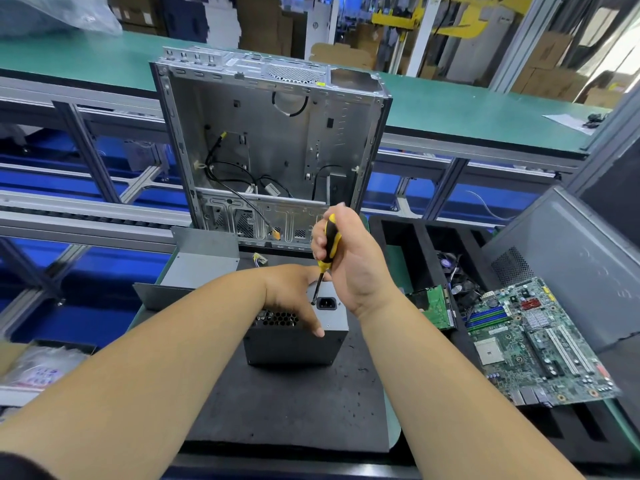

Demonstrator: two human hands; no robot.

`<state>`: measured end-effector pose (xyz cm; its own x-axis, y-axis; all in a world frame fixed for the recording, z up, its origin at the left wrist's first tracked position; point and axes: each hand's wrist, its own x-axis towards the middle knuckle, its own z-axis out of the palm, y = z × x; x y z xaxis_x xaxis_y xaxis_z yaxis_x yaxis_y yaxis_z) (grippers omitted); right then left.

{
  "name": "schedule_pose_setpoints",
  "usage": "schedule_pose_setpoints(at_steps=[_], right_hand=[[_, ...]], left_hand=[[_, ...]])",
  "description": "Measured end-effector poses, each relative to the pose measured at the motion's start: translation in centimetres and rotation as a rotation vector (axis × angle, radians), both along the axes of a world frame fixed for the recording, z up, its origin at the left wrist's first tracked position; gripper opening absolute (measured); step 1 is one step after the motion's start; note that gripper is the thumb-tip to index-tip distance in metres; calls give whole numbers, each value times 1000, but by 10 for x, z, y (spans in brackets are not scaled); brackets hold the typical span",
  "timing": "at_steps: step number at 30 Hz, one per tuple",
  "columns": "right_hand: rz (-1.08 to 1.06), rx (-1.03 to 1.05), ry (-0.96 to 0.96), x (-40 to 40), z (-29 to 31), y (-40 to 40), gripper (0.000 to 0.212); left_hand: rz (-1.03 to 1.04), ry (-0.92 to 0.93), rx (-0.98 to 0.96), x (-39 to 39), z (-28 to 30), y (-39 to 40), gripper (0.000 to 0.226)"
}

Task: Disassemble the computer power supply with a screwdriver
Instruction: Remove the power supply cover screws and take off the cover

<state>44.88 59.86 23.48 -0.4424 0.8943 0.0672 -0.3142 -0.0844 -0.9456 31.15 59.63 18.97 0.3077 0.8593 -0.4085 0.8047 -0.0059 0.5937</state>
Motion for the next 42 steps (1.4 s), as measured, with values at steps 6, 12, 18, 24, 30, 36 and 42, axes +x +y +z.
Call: schedule_pose_setpoints(at_steps=[6, 12, 18, 24, 30, 36, 42], right_hand=[[-15, 20, -14, 7, 0, 2, 22], [11, 28, -51, 12, 6, 2, 30], [-2, 26, 66, 10, 6, -5, 28], [2, 91, 4, 9, 3, -10, 20], [-57, 28, 7, 10, 5, -9, 39], [-43, 17, 105, 4, 2, -13, 23], [-138, 59, 11, 8, -2, -8, 33]], left_hand=[[-35, 115, 138, -1, -1, -9, 95], [40, -13, 441, -5, -3, -26, 70], [196, -123, 536, -6, -10, -41, 30], [175, -83, 570, -3, -18, -48, 20], [182, -72, 569, -4, -18, -50, 21], [179, -124, 535, -4, -14, -48, 22], [185, -115, 516, -5, -14, -48, 18]])
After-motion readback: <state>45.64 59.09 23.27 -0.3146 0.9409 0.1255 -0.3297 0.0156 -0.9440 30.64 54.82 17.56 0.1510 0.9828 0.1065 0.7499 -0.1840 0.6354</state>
